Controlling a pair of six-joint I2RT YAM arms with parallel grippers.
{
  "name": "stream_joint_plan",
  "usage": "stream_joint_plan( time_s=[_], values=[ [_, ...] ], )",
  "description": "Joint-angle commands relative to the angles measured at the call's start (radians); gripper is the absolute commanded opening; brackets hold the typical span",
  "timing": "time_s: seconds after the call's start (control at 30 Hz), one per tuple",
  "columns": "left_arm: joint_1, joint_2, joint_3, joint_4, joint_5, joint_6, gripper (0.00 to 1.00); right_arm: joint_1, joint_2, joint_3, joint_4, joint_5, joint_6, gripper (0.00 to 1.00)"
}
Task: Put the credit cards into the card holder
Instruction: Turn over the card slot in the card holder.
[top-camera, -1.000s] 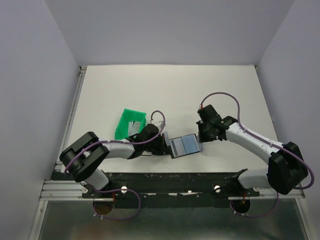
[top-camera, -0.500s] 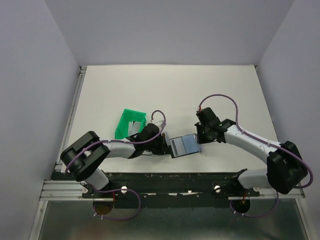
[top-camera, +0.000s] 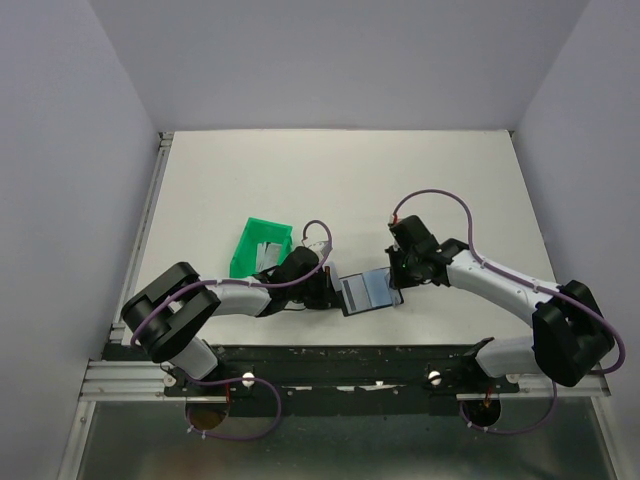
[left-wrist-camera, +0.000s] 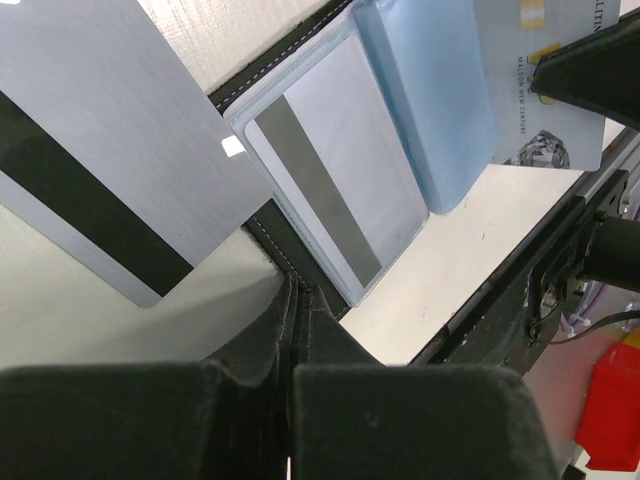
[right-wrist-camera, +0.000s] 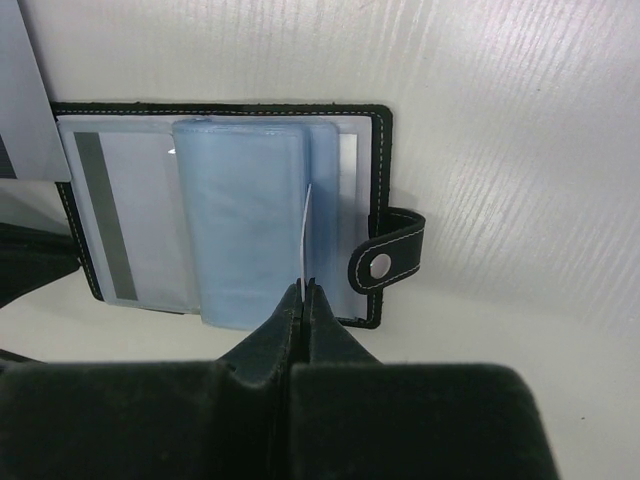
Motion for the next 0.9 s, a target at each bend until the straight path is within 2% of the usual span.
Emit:
stream_joint_plan(
  time_s=[0.0,0.4,0.87],
  values=[
    [-0.007,0.016,0.026,0.004,0.007,0.007,0.00,0.013,0.012,0.020,0.010,-0.055,-0.011,0.01],
    [-0.008,0.021,0.026,0.006,0.008,0.008,0.00,0.021,-0.018,0.036,-0.019,-0.052,-0.008,0.01],
    [-0.007,0.018,0.023,0.006,0.008,0.007,0.00,0.021,-0.052,0.096,-0.175,0.156,0.000,0.01]
  ],
)
